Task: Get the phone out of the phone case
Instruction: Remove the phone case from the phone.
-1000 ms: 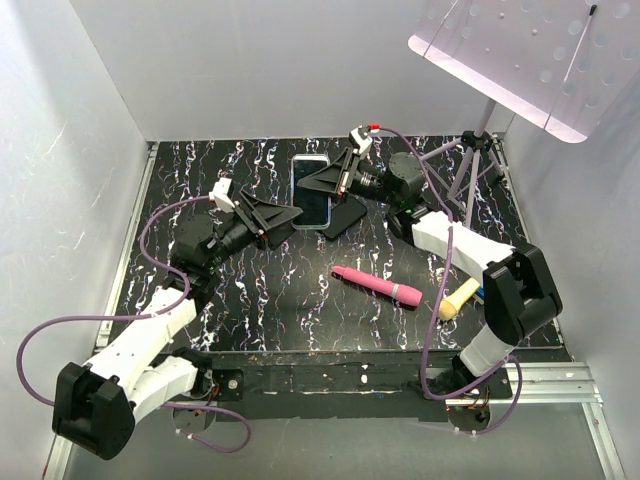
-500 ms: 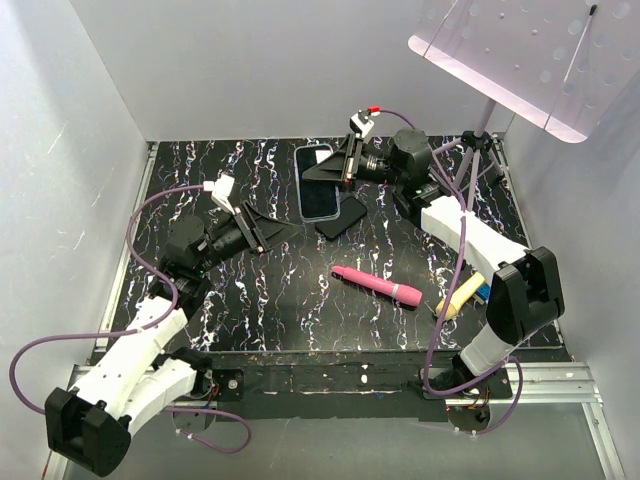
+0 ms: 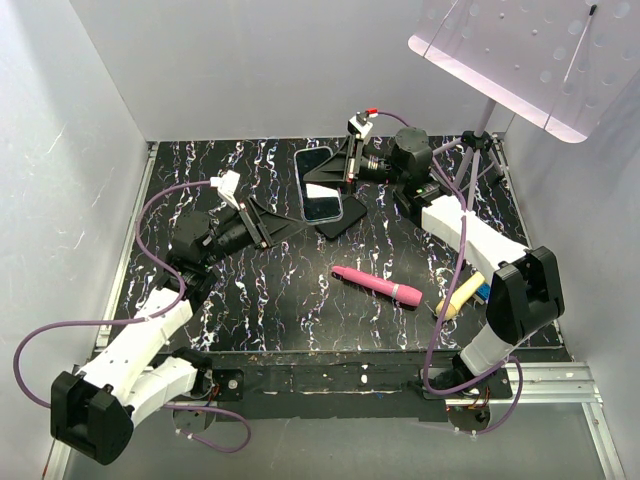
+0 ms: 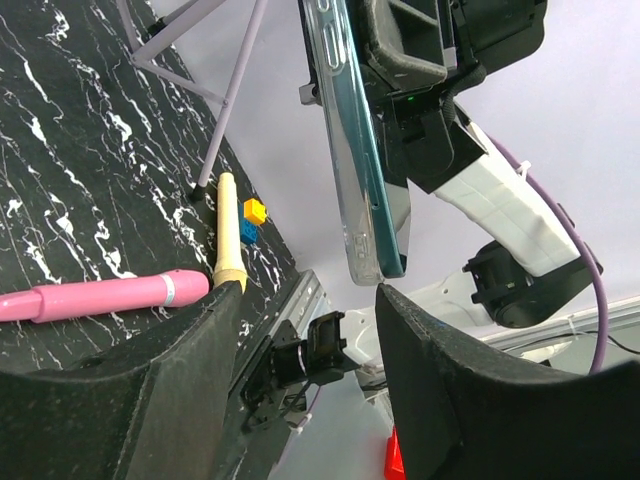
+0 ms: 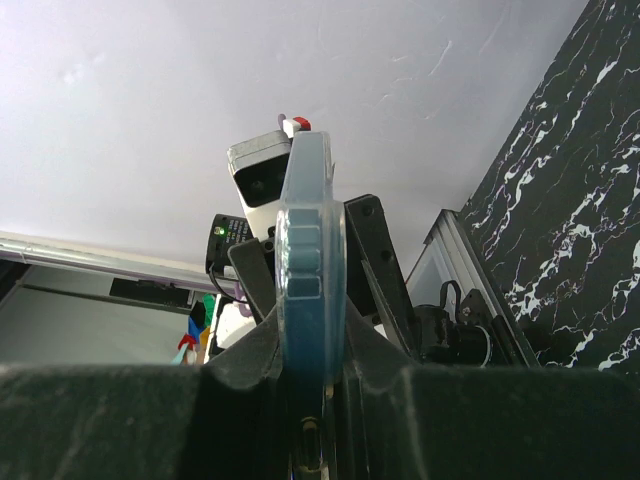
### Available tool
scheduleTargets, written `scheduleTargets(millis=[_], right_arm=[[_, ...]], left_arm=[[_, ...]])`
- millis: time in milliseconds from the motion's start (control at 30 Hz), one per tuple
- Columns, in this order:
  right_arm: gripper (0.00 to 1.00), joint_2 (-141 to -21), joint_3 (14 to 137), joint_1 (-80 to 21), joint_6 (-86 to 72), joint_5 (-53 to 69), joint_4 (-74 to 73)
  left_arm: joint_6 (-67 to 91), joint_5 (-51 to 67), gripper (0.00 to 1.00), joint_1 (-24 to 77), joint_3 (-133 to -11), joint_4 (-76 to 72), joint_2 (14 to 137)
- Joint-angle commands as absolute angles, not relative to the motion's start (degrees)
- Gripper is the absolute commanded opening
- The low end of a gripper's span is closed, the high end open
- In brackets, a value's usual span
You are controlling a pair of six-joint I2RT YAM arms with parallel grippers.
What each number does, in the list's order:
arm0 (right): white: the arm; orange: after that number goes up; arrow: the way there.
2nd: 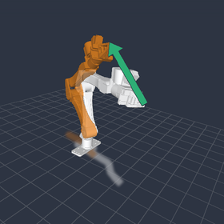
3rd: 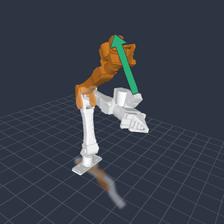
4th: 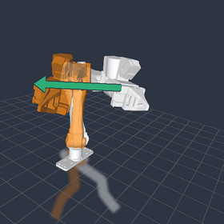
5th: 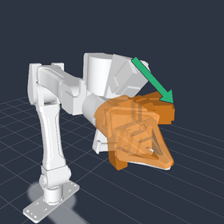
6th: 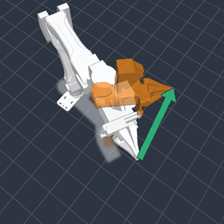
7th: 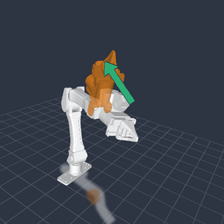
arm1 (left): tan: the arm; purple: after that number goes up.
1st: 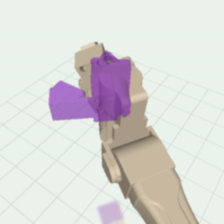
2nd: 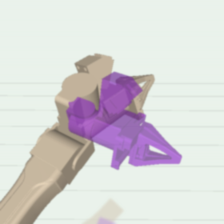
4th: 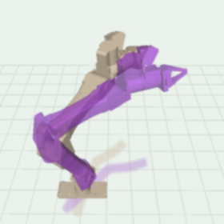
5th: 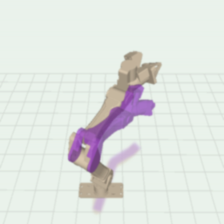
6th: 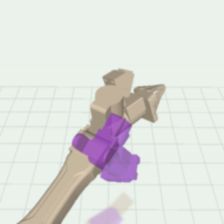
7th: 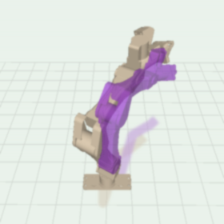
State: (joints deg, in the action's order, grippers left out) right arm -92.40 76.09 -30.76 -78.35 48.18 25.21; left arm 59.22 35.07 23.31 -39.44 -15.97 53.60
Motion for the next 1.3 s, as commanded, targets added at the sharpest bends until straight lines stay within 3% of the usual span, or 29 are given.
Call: scheduleTargets(millis=[0, 267, 433, 633, 833, 1000, 1200, 1267], right_arm=[[0.01, -91.8, 78.1, -30.8, -80.2, 49.1, 30.6], [0.01, -92.0, 77.5, -31.2, -81.3, 49.6, 32.8], [0.01, -92.9, 76.5, -32.6, -82.8, 51.1, 36.7], [0.01, -92.6, 73.7, -33.8, -84.5, 52.0, 39.8], [0.01, -93.2, 73.0, -35.0, -88.4, 53.3, 45.3], [0.01, -95.5, 72.2, -35.1, -98.8, 53.6, 57.7], [0.01, -98.4, 73.0, -35.9, -113.4, 50.8, 74.1], [0.01, -99.3, 74.0, -35.9, -117.1, 49.6, 77.9]], left_arm=[[60.5, 35.2, 0.55, 23.0, -39.2, -19.2, 53.9], [62.4, 32.5, 0.57, 23.0, -39.1, -17.3, 55.4], [59.7, 28.4, 0.57, 23.1, -43.6, -4.9, 58.1], [58.8, 25.2, 0.6, 22.9, -47.0, -0.5, 60.9], [61.0, 25.7, 0.6, 21.4, -46.8, -4.0, 64.2], [56.4, 27.4, 0.51, 19.1, -47.8, -7.1, 68.1], [45.8, 20.7, 0.17, 18.0, -48.9, -0.4, 71.7], [46.4, 19.3, 0.12, 18.0, -47.2, 1.3, 71.5]])
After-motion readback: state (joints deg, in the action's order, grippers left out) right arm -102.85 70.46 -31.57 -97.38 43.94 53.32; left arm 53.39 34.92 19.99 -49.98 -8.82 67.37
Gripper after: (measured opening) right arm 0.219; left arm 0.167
